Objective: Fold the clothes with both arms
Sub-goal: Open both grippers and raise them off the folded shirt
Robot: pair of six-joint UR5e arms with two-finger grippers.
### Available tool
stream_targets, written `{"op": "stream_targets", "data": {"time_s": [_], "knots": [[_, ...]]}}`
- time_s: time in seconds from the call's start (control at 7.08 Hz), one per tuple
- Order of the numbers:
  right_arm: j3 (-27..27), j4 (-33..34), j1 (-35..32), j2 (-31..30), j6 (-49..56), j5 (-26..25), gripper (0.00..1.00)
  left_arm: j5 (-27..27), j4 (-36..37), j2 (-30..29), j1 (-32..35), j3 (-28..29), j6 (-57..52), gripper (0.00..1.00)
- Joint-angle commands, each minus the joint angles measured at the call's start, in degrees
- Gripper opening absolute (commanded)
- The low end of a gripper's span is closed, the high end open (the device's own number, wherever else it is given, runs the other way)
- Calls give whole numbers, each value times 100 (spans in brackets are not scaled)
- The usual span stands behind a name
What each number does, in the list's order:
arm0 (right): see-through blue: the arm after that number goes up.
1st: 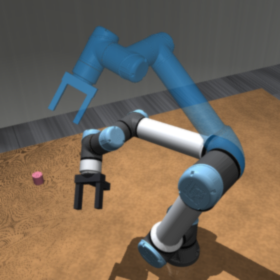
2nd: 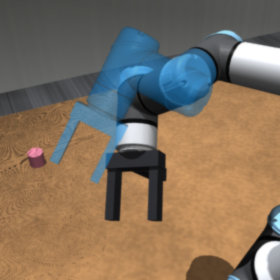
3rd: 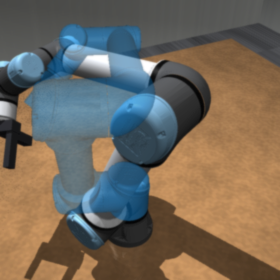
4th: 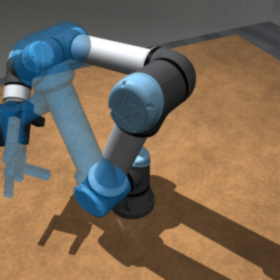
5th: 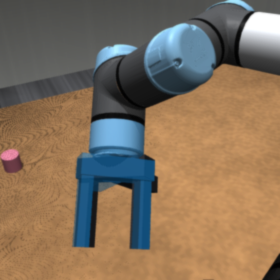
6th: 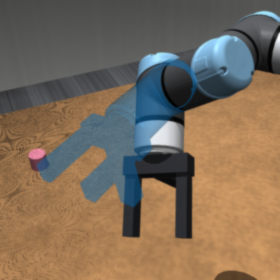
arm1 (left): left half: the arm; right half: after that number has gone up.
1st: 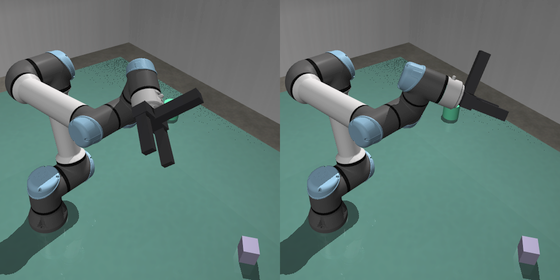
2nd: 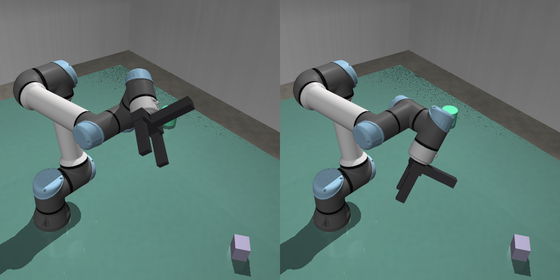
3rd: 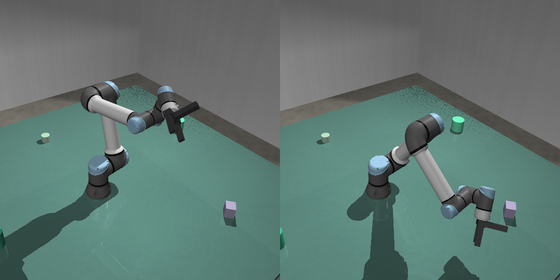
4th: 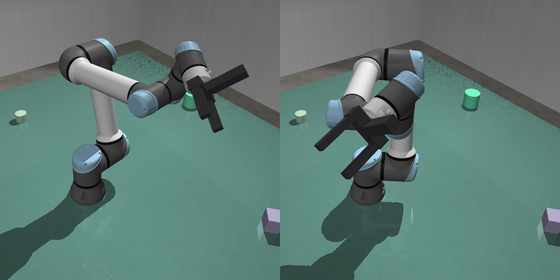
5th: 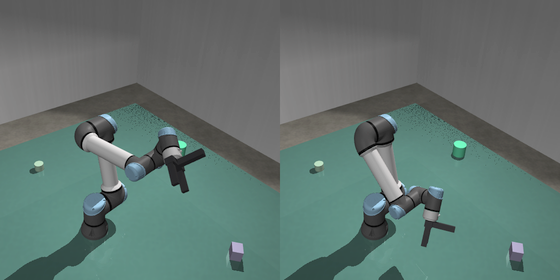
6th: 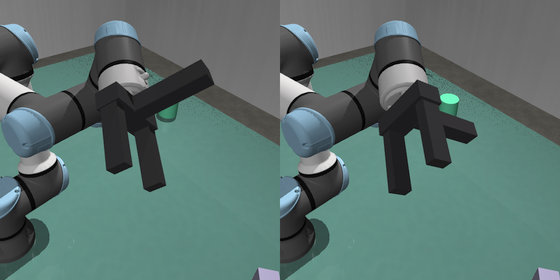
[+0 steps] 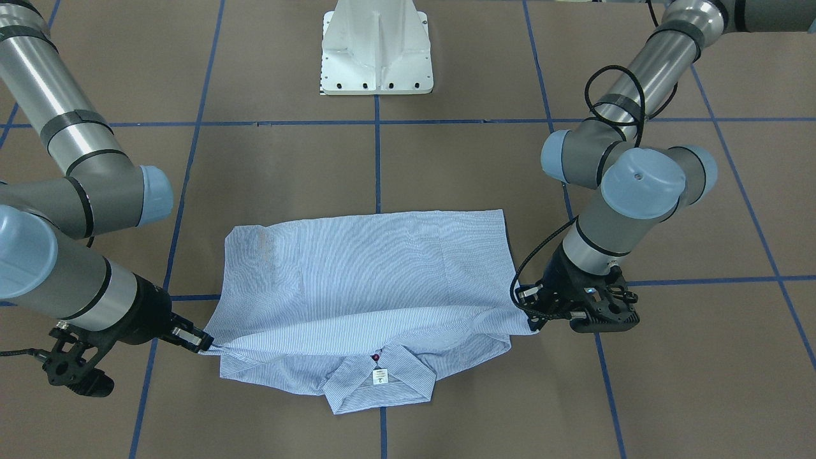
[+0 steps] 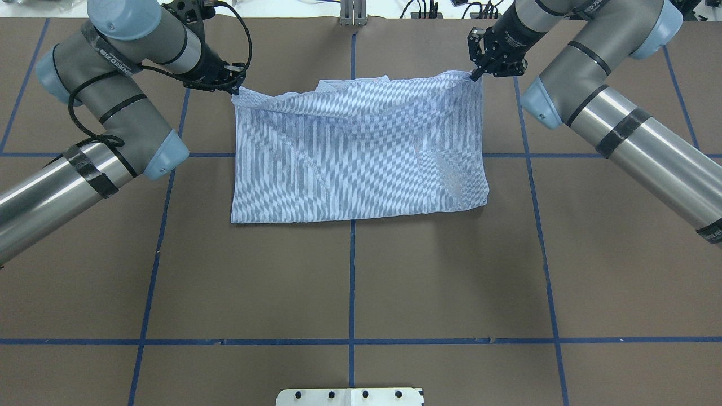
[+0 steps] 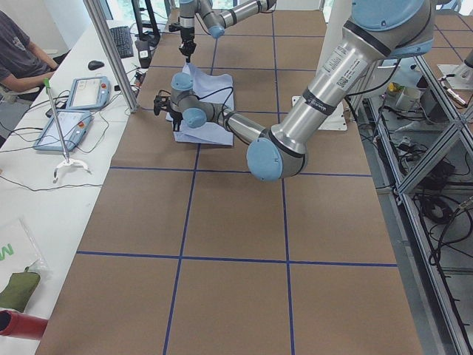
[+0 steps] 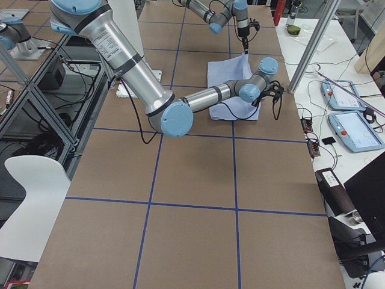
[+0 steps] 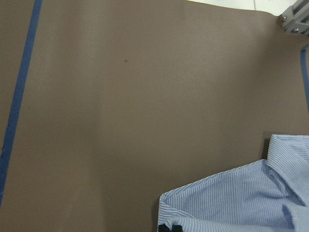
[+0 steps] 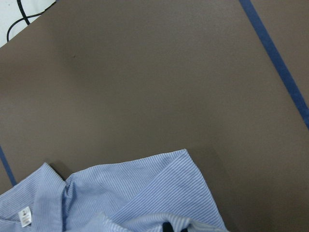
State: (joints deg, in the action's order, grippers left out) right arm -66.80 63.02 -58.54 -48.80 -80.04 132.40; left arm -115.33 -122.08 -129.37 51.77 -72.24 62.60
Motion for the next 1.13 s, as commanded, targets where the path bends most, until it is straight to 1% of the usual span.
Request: {"op": "stream_targets", "data": {"time_s": [0.0,0.42,0.57,0.71,0.99], "knots": [[61,0,35,-77,67,-3,0,2,-8,-9,0,34,-2,0],[44,-9,44,-24,67,6,0,2,-87,-44,0,25,42,0],[44,-9,53,-15,67,-3,53,10,-88,-44,0,25,16,72],[35,-9,88,-15,59,-108,100,19,-157,-9,0,17,-10,99],[1,-18,71,-59,146,-65,100,2,-211,105,149,-44,-81,99]]}}
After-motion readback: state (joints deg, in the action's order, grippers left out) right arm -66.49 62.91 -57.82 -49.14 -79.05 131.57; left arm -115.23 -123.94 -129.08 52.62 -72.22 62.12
